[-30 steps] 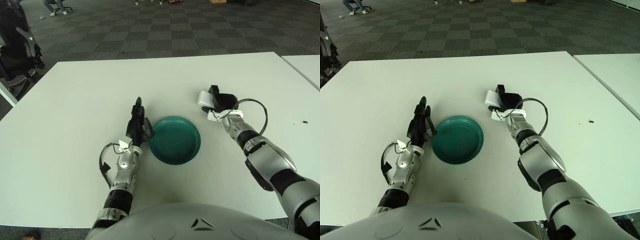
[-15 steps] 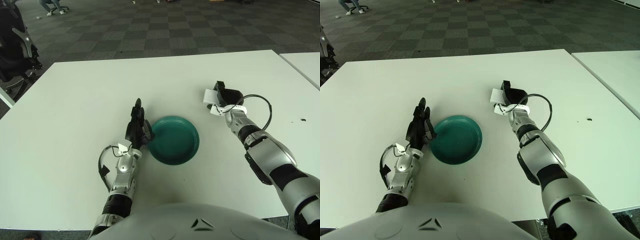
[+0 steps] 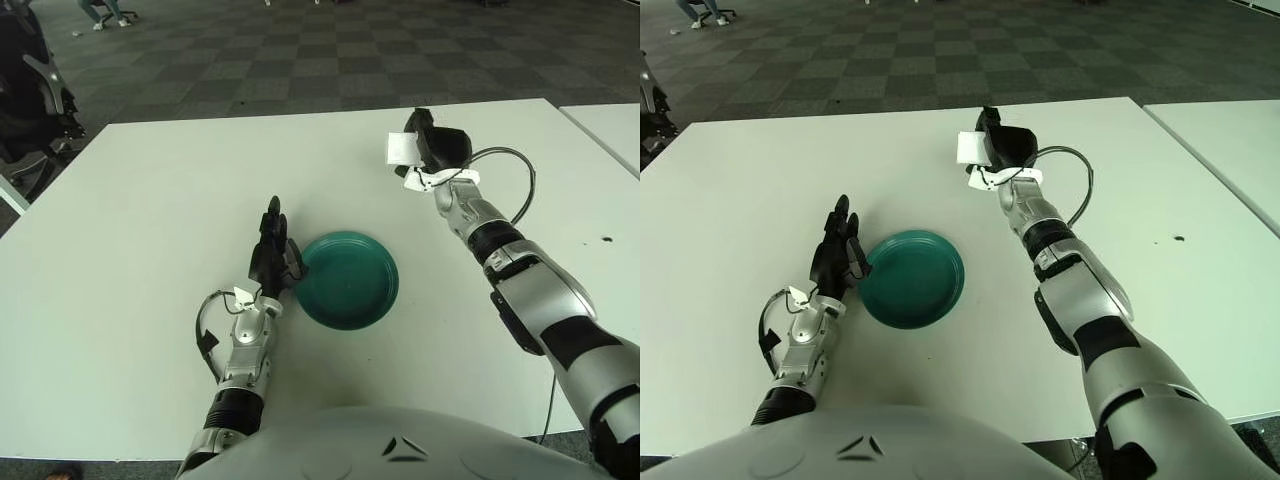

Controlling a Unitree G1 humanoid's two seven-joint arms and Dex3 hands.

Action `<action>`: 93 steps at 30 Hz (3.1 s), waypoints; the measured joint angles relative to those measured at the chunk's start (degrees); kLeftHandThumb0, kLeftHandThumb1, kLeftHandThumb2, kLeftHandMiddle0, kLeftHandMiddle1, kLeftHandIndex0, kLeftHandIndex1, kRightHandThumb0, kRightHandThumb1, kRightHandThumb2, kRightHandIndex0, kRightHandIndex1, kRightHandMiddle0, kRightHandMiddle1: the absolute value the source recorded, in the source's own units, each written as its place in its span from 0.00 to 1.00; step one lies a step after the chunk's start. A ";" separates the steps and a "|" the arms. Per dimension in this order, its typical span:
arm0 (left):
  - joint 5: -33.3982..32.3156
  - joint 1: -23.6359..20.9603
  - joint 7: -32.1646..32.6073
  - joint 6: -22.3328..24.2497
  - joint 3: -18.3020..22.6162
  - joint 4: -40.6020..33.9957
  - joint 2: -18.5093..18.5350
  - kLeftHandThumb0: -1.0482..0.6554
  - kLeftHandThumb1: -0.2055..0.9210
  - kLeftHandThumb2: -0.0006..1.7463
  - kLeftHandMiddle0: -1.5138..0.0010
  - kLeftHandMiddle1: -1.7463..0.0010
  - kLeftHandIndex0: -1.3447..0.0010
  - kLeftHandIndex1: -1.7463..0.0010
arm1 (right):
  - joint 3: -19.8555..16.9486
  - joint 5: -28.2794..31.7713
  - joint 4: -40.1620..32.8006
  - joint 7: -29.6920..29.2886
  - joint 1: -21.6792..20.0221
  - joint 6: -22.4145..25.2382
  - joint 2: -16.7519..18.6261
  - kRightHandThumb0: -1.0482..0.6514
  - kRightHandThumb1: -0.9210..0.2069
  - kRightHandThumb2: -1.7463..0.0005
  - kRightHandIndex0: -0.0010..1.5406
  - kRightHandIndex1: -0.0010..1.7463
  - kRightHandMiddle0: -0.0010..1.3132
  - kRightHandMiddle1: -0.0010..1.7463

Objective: Put the charger into the plate.

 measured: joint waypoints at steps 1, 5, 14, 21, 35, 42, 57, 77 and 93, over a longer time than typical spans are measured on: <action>0.17 -0.06 0.08 -0.03 -0.02 0.09 0.00 0.07 1.00 0.63 0.99 1.00 0.98 0.95 | -0.02 -0.01 -2.21 0.40 0.74 0.13 0.02 0.34 0.51 0.27 0.80 1.00 0.45 1.00; 1.26 -0.60 0.55 -0.43 -0.03 0.76 0.01 0.06 1.00 0.63 0.99 1.00 1.00 0.92 | -0.05 -0.03 -11.68 3.41 4.20 0.38 -0.06 0.34 0.52 0.26 0.79 1.00 0.46 1.00; 3.56 -0.86 1.98 -1.49 0.12 1.72 0.01 0.05 1.00 0.64 0.98 1.00 1.00 0.90 | 2.10 -1.17 -32.54 18.75 11.80 -1.30 -3.47 0.34 0.52 0.26 0.77 1.00 0.46 1.00; 3.74 -0.26 2.69 -1.99 0.73 1.53 -0.05 0.06 1.00 0.64 0.95 0.99 1.00 0.88 | 5.08 -1.52 -45.57 34.23 17.31 -4.42 -7.48 0.35 0.49 0.29 0.73 1.00 0.43 1.00; 4.74 0.28 5.00 -2.60 0.69 0.75 -0.06 0.06 1.00 0.64 0.95 1.00 1.00 0.85 | 6.17 -6.64 -57.71 41.96 24.44 -9.75 -10.41 0.35 0.48 0.29 0.68 1.00 0.43 1.00; 5.13 0.73 6.10 -2.60 0.46 0.53 -0.03 0.06 1.00 0.65 0.96 1.00 1.00 0.87 | 6.02 -4.83 -62.74 47.95 29.11 -12.97 -12.36 0.35 0.47 0.30 0.68 1.00 0.42 1.00; 4.16 1.23 4.50 -2.57 0.30 -0.07 0.02 0.06 1.00 0.64 0.96 1.00 1.00 0.88 | 8.08 -9.89 -56.17 47.30 29.89 -23.09 -13.60 0.36 0.41 0.35 0.72 1.00 0.38 1.00; 3.55 1.23 2.53 -2.47 0.75 -0.10 -0.02 0.06 1.00 0.65 0.95 0.99 1.00 0.86 | 8.55 -11.39 -45.60 44.70 26.55 -27.42 -10.87 0.37 0.36 0.44 0.72 1.00 0.41 0.93; 3.80 1.31 2.36 -2.35 0.57 -0.31 -0.03 0.06 1.00 0.67 0.96 1.00 1.00 0.88 | 7.98 -11.22 -40.67 39.19 24.76 -28.13 -8.67 0.25 0.08 0.59 0.49 1.00 0.25 0.86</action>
